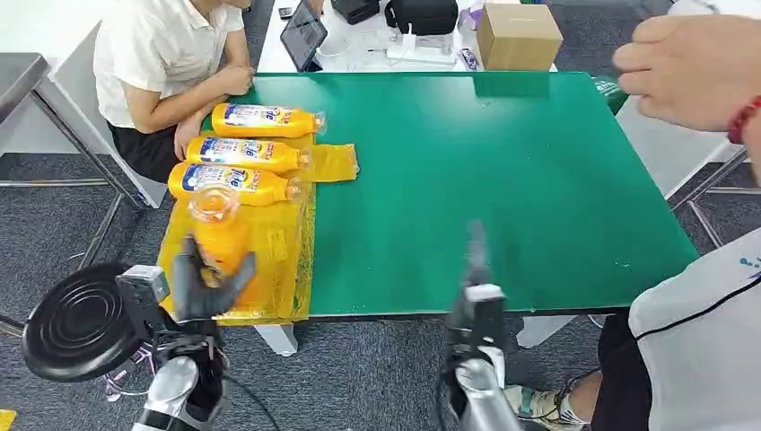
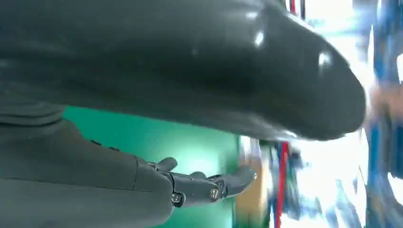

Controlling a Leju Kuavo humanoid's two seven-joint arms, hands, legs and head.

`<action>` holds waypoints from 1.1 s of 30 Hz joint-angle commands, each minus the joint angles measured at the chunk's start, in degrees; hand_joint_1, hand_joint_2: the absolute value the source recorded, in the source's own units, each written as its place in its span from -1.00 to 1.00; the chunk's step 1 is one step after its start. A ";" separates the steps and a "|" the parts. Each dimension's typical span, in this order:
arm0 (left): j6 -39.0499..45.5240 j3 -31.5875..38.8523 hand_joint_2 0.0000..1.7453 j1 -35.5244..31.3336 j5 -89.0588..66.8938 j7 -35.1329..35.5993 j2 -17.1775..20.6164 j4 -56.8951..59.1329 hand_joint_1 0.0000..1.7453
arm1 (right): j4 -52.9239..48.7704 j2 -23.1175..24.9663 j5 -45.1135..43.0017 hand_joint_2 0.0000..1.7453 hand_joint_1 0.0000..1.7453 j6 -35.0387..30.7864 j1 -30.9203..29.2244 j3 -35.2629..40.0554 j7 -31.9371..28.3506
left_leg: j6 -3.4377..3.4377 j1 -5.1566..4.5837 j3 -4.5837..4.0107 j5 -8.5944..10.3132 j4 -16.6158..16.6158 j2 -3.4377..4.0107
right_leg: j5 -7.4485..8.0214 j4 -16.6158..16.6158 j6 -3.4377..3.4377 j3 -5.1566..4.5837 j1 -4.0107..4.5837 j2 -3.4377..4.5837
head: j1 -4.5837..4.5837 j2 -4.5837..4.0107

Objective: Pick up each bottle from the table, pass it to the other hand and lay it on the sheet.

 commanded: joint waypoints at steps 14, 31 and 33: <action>5.38 -3.09 1.00 -28.22 -38.85 5.91 -2.93 55.32 1.00 | -2.82 3.21 -1.48 -1.00 -1.00 5.43 0.92 -2.16 -0.11 | -0.15 0.08 0.30 0.13 -0.08 0.09 | 0.04 -0.06 -0.16 0.29 0.08 -0.07 | 0.07 0.00; -11.05 -9.53 1.00 -32.15 -55.75 19.43 -3.89 67.50 -0.80 | 3.18 3.97 -2.72 -1.00 -1.00 8.81 -0.36 -0.30 -0.11 | -0.15 0.08 0.28 0.07 -0.02 0.17 | 0.03 0.00 -0.15 0.27 0.09 0.05 | 0.05 0.00; -12.20 -9.67 1.00 -32.05 -56.19 20.90 -4.30 68.00 -1.00 | 3.56 4.03 -2.99 -1.00 -1.00 9.51 -0.21 -0.39 0.06 | -0.13 0.04 0.48 0.11 -0.12 0.09 | 0.05 -0.08 -0.12 0.50 0.04 -0.01 | 0.09 0.00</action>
